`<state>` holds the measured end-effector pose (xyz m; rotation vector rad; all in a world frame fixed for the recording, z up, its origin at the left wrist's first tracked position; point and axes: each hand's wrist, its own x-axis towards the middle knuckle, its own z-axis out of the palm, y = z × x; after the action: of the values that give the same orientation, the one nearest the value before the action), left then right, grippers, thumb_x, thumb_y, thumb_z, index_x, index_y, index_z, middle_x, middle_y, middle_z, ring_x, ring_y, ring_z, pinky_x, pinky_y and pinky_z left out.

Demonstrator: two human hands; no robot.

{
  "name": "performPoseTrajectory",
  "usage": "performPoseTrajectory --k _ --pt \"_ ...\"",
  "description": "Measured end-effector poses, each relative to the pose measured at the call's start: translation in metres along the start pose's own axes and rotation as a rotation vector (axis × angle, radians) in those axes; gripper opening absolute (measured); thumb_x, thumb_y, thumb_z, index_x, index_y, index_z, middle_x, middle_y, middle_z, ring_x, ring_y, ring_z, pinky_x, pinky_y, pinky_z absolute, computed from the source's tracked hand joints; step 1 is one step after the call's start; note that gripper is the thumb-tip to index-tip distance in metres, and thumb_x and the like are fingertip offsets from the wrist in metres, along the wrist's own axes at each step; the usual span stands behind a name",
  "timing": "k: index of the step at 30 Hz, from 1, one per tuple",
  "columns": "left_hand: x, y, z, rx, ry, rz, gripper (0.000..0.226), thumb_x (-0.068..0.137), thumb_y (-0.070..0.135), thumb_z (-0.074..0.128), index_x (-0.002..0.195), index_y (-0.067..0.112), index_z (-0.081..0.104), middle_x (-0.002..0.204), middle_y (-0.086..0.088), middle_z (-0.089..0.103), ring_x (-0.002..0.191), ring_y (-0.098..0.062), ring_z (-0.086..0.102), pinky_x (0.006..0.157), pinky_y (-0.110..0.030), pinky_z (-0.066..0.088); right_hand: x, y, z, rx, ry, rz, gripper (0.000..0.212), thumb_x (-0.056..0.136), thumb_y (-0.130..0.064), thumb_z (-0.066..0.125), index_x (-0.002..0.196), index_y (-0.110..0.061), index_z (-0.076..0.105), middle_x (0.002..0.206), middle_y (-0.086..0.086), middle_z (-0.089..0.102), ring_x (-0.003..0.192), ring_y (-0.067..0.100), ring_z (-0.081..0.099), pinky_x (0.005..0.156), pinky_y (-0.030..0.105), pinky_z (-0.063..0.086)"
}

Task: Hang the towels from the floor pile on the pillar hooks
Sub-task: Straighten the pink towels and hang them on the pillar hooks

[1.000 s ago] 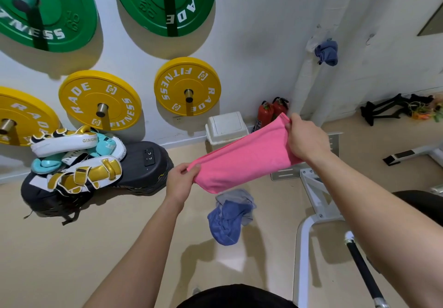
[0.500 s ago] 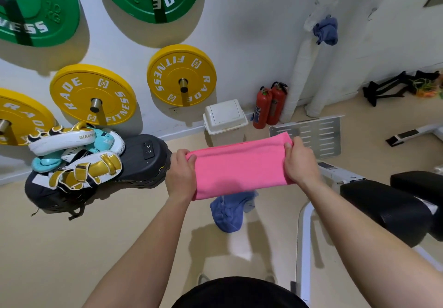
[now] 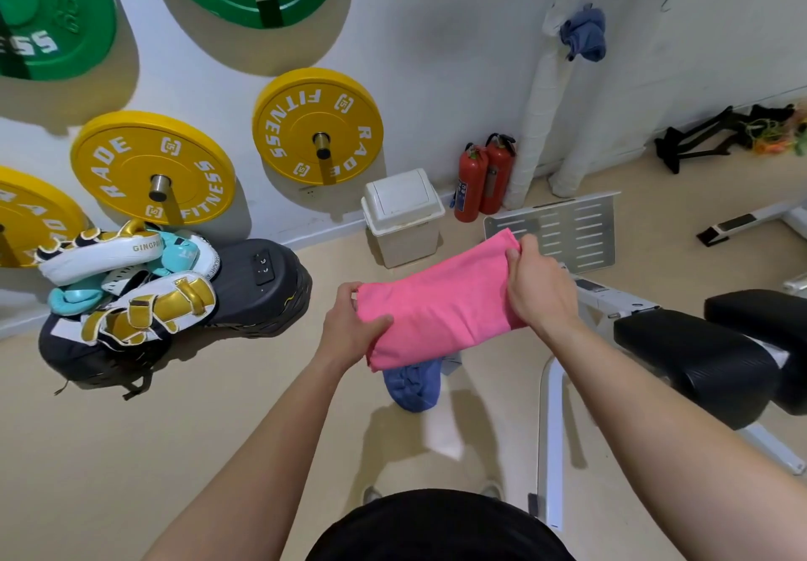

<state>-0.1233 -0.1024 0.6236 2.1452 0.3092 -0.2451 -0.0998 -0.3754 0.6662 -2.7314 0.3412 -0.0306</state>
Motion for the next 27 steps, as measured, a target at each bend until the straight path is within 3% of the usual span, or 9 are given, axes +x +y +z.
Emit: performPoseTrajectory --k 3,5,8,11,17,22,25,27 --pt "0.0 -0.004 -0.003 -0.248 -0.059 -0.077 0.068 0.078 0.012 0.077 0.135 0.026 0.042 0.116 -0.006 0.06 0.101 -0.021 0.062 0.073 -0.031 0.052 0.0 0.002 0.002 0.029 -0.009 0.025 0.029 0.105 -0.04 0.021 0.096 -0.017 0.036 0.097 0.023 0.066 0.088 0.042 0.062 0.071 0.048 0.046" --pt "0.001 -0.004 -0.004 -0.281 -0.051 -0.087 0.068 0.08 0.01 0.073 0.138 0.029 0.041 0.118 -0.006 0.06 0.102 -0.024 0.061 0.076 -0.035 0.054 -0.001 0.004 0.005 0.051 -0.014 0.032 0.029 0.105 -0.04 0.02 0.096 -0.017 0.036 0.096 0.022 0.067 0.086 0.042 0.062 0.072 0.05 0.049" --pt "-0.001 -0.001 -0.003 -0.041 0.138 -0.051 0.063 0.085 0.01 0.068 0.141 0.021 0.043 0.115 -0.004 0.058 0.099 -0.022 0.055 0.083 -0.03 0.041 -0.003 0.006 0.008 0.077 -0.027 0.043 0.028 0.105 -0.037 0.022 0.098 -0.015 0.037 0.098 0.022 0.066 0.086 0.042 0.061 0.073 0.052 0.051" --pt "-0.002 -0.005 -0.004 0.069 0.293 -0.072 0.056 0.089 0.017 0.069 0.14 0.019 0.046 0.123 -0.007 0.063 0.109 -0.03 0.059 0.086 -0.034 0.043 -0.004 0.006 0.012 0.107 -0.011 0.045 0.025 0.106 -0.032 0.025 0.094 -0.013 0.037 0.101 0.022 0.065 0.088 0.042 0.061 0.069 0.049 0.047" --pt "-0.002 -0.014 -0.002 0.218 0.33 -0.112 0.037 0.09 0.032 0.07 0.122 0.015 0.061 0.113 -0.007 0.069 0.104 -0.031 0.062 0.084 -0.04 0.048 -0.011 0.006 0.02 0.148 -0.038 0.056 0.026 0.106 -0.031 0.026 0.1 -0.011 0.04 0.104 0.022 0.064 0.093 0.042 0.06 0.068 0.046 0.045" --pt "-0.006 0.005 0.008 0.013 0.278 0.006 0.033 0.09 0.021 0.069 0.12 0.017 0.058 0.108 0.0 0.065 0.095 -0.018 0.057 0.078 -0.028 0.039 -0.014 -0.002 0.024 0.231 -0.065 0.035 0.023 0.105 -0.031 0.034 0.091 -0.015 0.043 0.101 0.019 0.065 0.087 0.037 0.057 0.068 0.038 0.038" --pt "-0.009 0.022 0.023 -0.077 0.238 0.064 0.03 0.091 0.03 0.069 0.117 0.02 0.058 0.106 0.006 0.065 0.094 -0.01 0.058 0.075 -0.021 0.038 -0.021 -0.015 0.032 0.333 -0.107 0.03 0.025 0.104 -0.031 0.04 0.085 -0.015 0.046 0.09 0.014 0.064 0.08 0.033 0.057 0.066 0.036 0.038" --pt "-0.013 0.032 0.033 -0.114 0.215 0.101 0.025 0.091 0.036 0.069 0.112 0.025 0.059 0.102 0.011 0.065 0.093 -0.008 0.06 0.07 -0.01 0.038 -0.027 -0.025 0.037 0.4 -0.152 0.026 0.028 0.103 -0.035 0.042 0.091 -0.013 0.053 0.085 0.01 0.064 0.08 0.032 0.058 0.066 0.035 0.038"
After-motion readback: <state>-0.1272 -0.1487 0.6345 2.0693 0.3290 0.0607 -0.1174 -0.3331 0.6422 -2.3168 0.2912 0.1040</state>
